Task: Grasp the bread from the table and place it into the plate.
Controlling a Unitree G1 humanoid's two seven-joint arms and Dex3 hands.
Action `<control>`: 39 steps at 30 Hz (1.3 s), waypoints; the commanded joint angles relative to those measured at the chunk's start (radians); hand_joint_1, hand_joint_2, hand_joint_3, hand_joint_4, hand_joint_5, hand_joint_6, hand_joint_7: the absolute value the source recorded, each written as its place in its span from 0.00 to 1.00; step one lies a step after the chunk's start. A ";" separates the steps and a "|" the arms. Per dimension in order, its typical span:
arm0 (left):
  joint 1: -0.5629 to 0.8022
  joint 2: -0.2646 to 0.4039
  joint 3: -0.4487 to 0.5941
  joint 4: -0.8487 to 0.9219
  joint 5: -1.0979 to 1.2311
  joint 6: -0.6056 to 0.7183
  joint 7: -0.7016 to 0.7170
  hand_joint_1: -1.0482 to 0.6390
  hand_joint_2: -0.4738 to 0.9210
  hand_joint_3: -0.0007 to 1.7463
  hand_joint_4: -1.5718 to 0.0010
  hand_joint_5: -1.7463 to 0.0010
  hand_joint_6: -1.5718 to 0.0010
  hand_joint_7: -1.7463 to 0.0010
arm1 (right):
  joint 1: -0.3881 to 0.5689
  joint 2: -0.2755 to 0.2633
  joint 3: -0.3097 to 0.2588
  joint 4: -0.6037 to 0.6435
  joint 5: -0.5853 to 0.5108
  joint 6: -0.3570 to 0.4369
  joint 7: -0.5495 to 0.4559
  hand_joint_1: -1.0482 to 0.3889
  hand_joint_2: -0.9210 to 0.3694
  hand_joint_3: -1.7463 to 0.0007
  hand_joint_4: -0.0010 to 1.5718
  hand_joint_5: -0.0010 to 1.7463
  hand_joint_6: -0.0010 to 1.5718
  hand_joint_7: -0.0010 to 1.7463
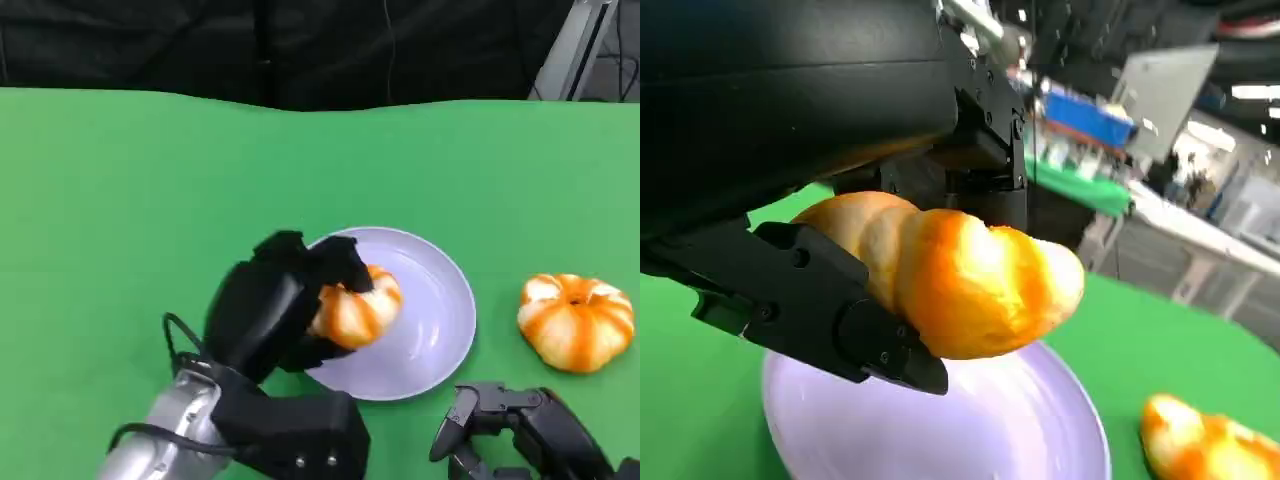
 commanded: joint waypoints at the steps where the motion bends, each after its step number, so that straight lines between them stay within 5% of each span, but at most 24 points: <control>1: -0.033 0.001 0.000 0.032 -0.026 -0.023 -0.013 0.59 0.95 0.01 0.65 0.00 0.62 0.13 | 0.003 -0.011 -0.005 -0.007 0.001 -0.006 -0.008 0.63 0.24 0.44 0.51 0.82 0.54 0.67; 19: -0.118 -0.001 -0.018 0.195 -0.053 -0.071 -0.040 0.56 0.94 0.00 0.64 0.04 0.58 0.22 | 0.005 -0.011 -0.003 -0.010 0.006 -0.001 -0.006 0.62 0.25 0.43 0.51 0.82 0.53 0.68; 22: -0.127 0.006 -0.021 0.211 -0.055 -0.059 -0.062 0.54 0.94 0.00 0.63 0.11 0.53 0.37 | 0.005 -0.011 -0.003 -0.009 0.005 0.001 -0.008 0.62 0.26 0.43 0.51 0.83 0.53 0.68; 24: -0.128 0.012 -0.023 0.214 -0.055 -0.049 -0.082 0.48 0.94 0.00 0.56 0.43 0.41 0.76 | 0.006 -0.012 -0.003 -0.011 0.003 0.006 -0.010 0.62 0.25 0.44 0.51 0.83 0.53 0.68; 26: -0.128 0.013 -0.023 0.212 -0.056 -0.045 -0.089 0.47 0.93 0.00 0.53 0.53 0.35 0.91 | 0.006 -0.012 -0.003 -0.012 0.002 0.007 -0.011 0.62 0.25 0.44 0.51 0.83 0.53 0.68; 27: -0.130 0.019 -0.026 0.215 -0.050 -0.032 -0.101 0.46 0.94 0.00 0.56 0.56 0.38 0.94 | 0.005 -0.011 -0.003 -0.007 0.006 0.002 -0.007 0.61 0.25 0.44 0.51 0.84 0.53 0.68; 30: -0.132 0.032 -0.031 0.212 -0.039 -0.004 -0.127 0.37 0.96 0.00 0.58 0.91 0.55 0.99 | 0.004 -0.011 -0.003 -0.003 0.005 -0.009 -0.007 0.61 0.25 0.45 0.50 0.84 0.52 0.68; 36: -0.142 0.041 -0.027 0.220 -0.056 0.014 -0.158 0.32 1.00 0.01 0.67 1.00 0.67 1.00 | 0.005 -0.010 -0.004 -0.006 0.002 -0.008 -0.012 0.63 0.25 0.45 0.51 0.84 0.53 0.67; 39: -0.150 0.046 -0.017 0.225 -0.087 0.029 -0.211 0.26 1.00 0.11 0.76 1.00 0.74 1.00 | 0.005 -0.012 -0.004 -0.004 0.000 -0.014 -0.012 0.63 0.25 0.44 0.51 0.84 0.53 0.67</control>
